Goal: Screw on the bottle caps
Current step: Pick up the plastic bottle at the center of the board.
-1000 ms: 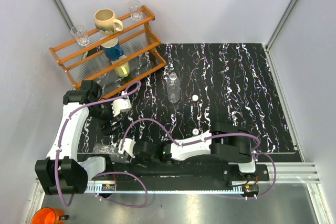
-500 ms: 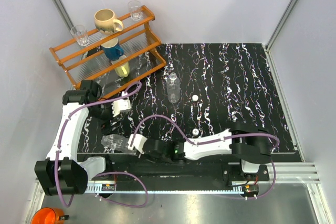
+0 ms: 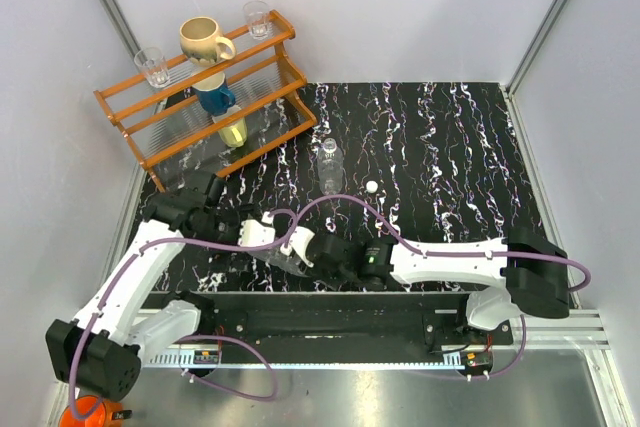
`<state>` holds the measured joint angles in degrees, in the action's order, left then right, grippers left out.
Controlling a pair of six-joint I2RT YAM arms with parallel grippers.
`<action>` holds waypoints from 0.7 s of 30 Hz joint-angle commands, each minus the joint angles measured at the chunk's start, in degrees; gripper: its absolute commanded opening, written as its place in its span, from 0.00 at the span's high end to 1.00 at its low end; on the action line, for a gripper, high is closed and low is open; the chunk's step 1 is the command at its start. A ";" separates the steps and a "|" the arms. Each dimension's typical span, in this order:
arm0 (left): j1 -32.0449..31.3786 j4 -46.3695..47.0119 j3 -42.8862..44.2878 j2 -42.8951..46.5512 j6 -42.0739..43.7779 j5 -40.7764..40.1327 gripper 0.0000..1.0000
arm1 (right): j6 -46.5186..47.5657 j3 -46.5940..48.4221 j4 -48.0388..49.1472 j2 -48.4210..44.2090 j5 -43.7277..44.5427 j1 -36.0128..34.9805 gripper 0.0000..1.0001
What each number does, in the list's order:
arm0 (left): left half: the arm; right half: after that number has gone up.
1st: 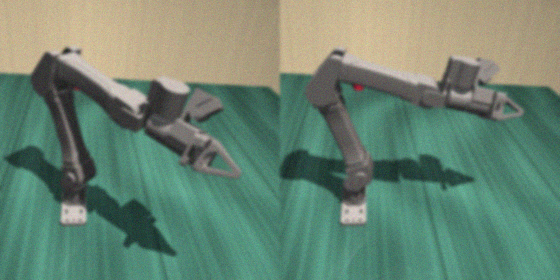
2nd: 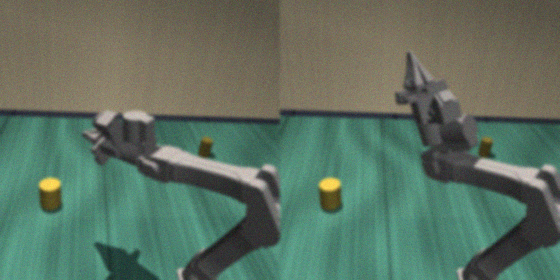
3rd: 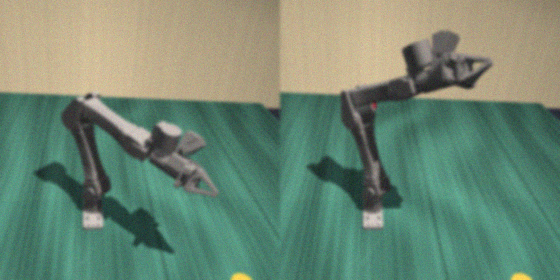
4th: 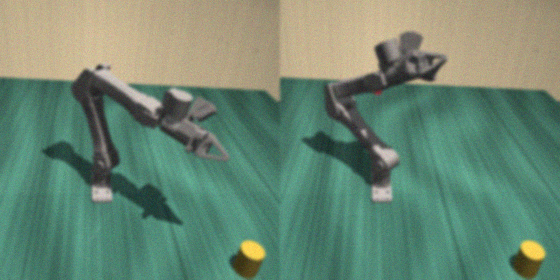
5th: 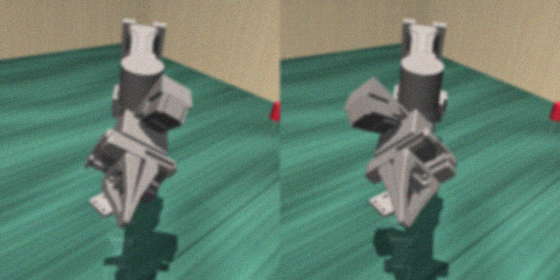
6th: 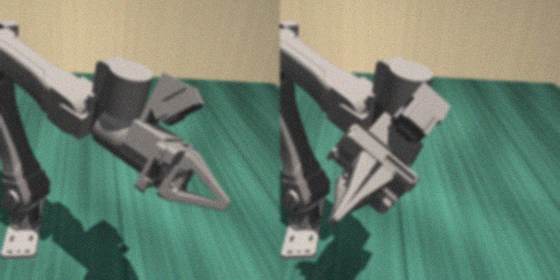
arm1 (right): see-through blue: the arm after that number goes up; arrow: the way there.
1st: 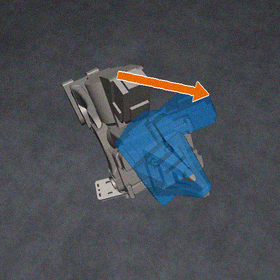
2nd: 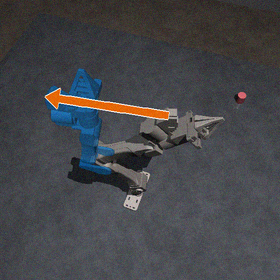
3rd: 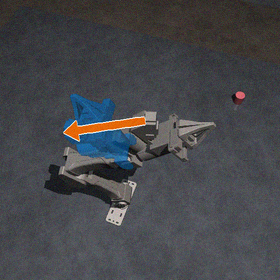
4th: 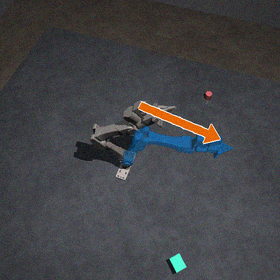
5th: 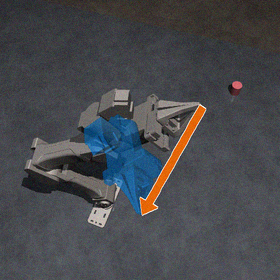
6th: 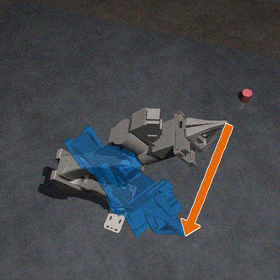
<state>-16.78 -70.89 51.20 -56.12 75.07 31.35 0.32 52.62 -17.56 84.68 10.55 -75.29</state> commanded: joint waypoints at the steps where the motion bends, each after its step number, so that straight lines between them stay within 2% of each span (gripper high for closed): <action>1: -4.31 11.89 -1.27 0.40 -3.35 -0.41 0.01 | 2.58 3.45 -6.87 -0.14 -2.55 1.63 0.75; 4: -6.08 16.12 -2.59 -1.96 -4.93 -1.73 0.01 | 3.73 3.46 -7.05 -0.31 -3.16 2.25 0.75; 12: -9.15 20.43 -7.16 -7.86 -5.28 -1.30 0.01 | 3.90 0.38 -3.81 -3.65 -5.01 4.27 0.76; 18: -9.42 20.70 -8.05 -11.82 -3.00 1.34 0.01 | 2.50 -2.08 0.24 -3.30 -7.20 5.15 0.77; 21: -9.33 24.73 -7.26 -13.31 -7.38 2.13 0.01 | 0.04 -3.66 3.05 -3.30 -8.78 5.68 0.77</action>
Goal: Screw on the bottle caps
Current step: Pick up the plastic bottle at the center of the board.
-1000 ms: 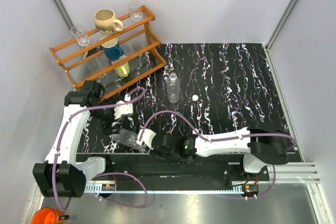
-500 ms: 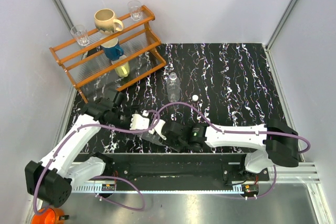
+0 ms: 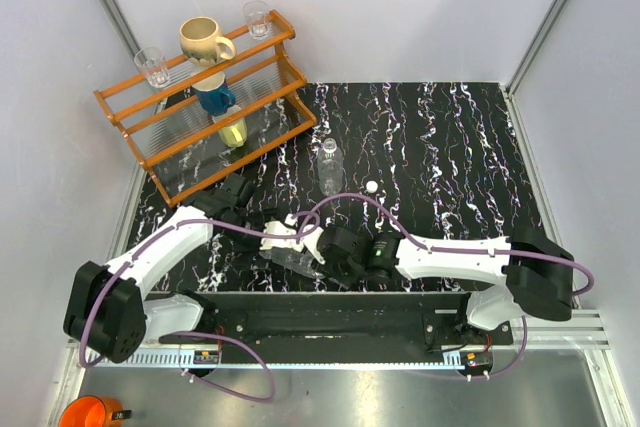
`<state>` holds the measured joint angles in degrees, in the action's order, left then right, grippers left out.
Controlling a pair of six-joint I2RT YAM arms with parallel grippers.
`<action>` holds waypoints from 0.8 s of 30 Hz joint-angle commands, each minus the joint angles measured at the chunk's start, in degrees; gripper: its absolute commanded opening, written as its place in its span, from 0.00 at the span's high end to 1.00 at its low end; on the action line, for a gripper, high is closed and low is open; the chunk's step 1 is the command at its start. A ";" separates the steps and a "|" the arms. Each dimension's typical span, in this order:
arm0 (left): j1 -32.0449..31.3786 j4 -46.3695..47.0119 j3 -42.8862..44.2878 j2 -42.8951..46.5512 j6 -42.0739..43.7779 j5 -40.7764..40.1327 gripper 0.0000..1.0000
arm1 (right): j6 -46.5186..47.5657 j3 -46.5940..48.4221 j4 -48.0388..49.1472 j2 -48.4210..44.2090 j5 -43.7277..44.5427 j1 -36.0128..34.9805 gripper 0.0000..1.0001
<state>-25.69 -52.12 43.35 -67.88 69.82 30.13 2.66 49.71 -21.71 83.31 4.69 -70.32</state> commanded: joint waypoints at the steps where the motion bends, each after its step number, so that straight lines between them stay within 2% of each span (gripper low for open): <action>1: 0.11 7.28 0.85 -1.56 -5.28 3.79 0.01 | -2.30 -1.28 7.82 -2.01 -3.45 0.80 0.77; 5: 2.31 7.91 2.08 -1.29 -7.50 6.61 0.01 | -8.53 -4.80 12.56 -3.59 -6.17 1.24 0.78; 11: 4.16 2.74 4.37 -0.50 -5.58 8.00 0.01 | -12.58 -8.75 16.60 -5.87 -8.12 2.65 0.78; 15: 3.98 1.32 2.88 0.20 -3.99 11.26 0.01 | -13.29 -10.16 18.73 -6.58 -9.43 3.96 0.78; 24: 1.53 0.88 2.00 -1.29 1.62 11.80 0.01 | -11.88 -9.11 18.46 -5.09 -14.61 6.69 0.79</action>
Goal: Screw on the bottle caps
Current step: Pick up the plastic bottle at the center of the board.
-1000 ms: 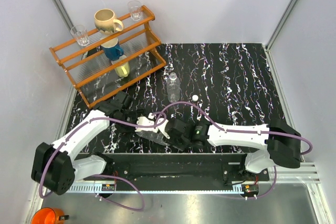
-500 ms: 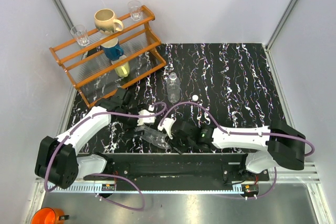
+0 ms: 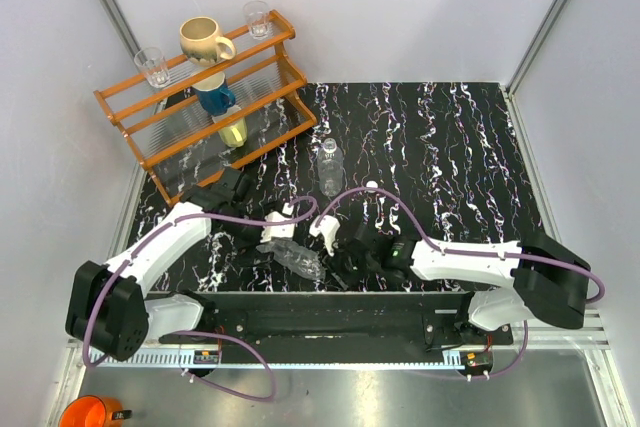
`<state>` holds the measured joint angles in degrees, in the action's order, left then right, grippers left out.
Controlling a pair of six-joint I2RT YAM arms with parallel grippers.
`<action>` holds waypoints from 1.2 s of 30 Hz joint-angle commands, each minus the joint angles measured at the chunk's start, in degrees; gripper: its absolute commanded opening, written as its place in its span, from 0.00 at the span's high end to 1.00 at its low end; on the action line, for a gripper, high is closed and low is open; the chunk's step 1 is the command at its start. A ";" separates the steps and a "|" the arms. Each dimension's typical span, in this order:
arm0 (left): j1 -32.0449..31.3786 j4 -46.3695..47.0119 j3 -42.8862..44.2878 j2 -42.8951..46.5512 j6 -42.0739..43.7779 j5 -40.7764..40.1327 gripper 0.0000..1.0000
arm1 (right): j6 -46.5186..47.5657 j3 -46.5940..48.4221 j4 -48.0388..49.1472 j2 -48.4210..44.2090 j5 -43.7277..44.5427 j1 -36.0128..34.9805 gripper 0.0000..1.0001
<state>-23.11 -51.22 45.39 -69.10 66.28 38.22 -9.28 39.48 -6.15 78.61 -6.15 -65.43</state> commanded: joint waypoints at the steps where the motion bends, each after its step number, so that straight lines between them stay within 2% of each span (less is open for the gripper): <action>1: -1.23 -0.11 -0.73 -0.33 5.96 2.92 0.01 | 0.31 1.29 2.81 -0.56 -5.35 2.23 0.79; 6: -2.02 2.00 -3.72 -0.95 8.86 0.72 0.01 | 0.05 1.47 2.81 -1.44 -8.96 5.40 0.79; 12: -2.90 4.20 -4.96 -1.74 7.03 0.19 0.01 | -0.65 2.35 3.34 -0.39 -13.62 6.72 0.80; 15: -3.25 5.87 -5.22 -1.91 5.18 0.81 0.01 | -3.11 1.57 5.62 -0.04 -15.81 7.24 0.80; 19: -3.25 6.31 -6.36 -1.65 4.82 -0.42 0.01 | -9.95 -1.60 16.23 1.28 -20.56 7.68 0.80; 22: -3.25 6.74 -7.50 -0.86 4.91 -1.47 0.01 | -12.42 -3.18 20.28 2.51 -22.23 7.86 0.81; 28: -3.25 6.75 -7.51 -0.25 4.03 -1.91 0.01 | -12.08 -3.19 19.52 3.04 -23.47 8.04 0.81; 33: -3.25 5.17 -7.51 0.19 7.02 -4.02 0.13 | -10.15 -2.66 16.01 1.02 -23.64 9.62 0.81; 34: -3.34 5.08 -7.51 0.19 7.37 -4.38 0.19 | -9.97 -2.48 15.56 1.02 -23.82 9.88 0.81; 36: -3.25 5.08 -7.33 0.19 7.81 -4.64 0.24 | -9.19 -2.13 14.16 0.41 -23.73 10.32 0.81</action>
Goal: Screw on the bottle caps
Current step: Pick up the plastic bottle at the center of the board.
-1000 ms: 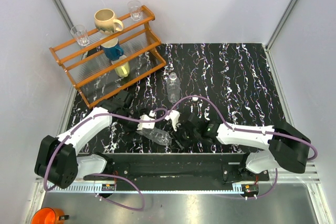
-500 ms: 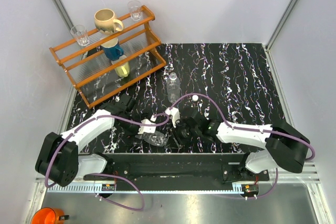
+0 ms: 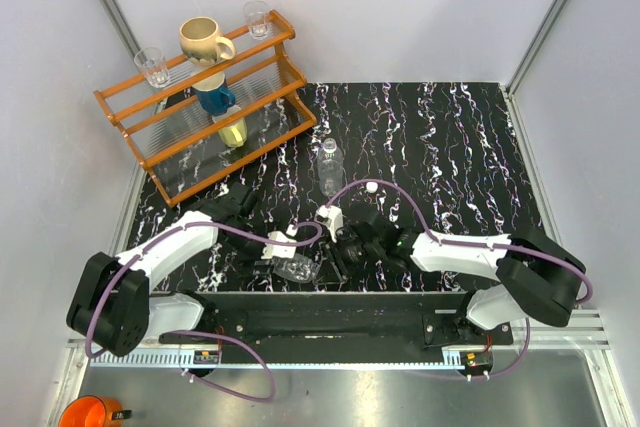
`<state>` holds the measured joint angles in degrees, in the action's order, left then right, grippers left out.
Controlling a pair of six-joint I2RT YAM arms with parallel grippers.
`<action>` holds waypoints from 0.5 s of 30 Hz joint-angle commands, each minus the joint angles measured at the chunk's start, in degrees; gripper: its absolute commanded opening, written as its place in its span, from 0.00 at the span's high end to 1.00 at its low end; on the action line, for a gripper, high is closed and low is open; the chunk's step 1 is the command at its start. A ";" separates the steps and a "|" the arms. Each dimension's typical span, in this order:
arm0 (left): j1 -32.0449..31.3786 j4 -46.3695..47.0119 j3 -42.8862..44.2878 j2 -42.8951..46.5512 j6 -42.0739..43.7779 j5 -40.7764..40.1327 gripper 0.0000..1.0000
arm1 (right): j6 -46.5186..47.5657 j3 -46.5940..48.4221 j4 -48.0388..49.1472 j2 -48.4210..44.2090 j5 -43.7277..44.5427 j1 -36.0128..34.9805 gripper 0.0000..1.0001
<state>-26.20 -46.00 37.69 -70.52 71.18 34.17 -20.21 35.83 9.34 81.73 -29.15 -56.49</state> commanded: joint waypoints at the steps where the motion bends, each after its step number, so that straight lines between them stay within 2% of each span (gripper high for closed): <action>1: -0.17 -0.14 0.54 1.62 2.83 -0.95 0.30 | 2.10 1.61 -1.95 -2.81 -0.65 1.56 0.81; 3: -0.17 -0.23 0.80 1.61 2.74 -1.30 0.31 | 2.89 1.78 -3.10 -3.25 -0.30 1.99 0.81; 8: -0.52 -0.85 1.15 1.62 2.66 -1.83 0.46 | 3.16 1.43 -3.81 -4.21 0.75 2.96 0.80; 11: -0.79 -1.20 1.68 1.79 1.60 -2.01 0.46 | 2.98 2.22 -4.77 -4.39 3.30 3.14 0.78; 14: -0.70 -1.20 2.47 2.23 0.02 -2.18 0.46 | 2.45 3.27 -6.61 -4.13 6.55 3.14 0.68; 15: -0.70 -1.11 2.65 2.40 -1.38 -2.36 0.45 | 2.02 3.36 -7.40 -4.74 8.82 3.23 0.62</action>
<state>-26.96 -45.76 37.91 -69.84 72.31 33.30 -17.30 36.60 5.93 79.13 -28.58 -54.59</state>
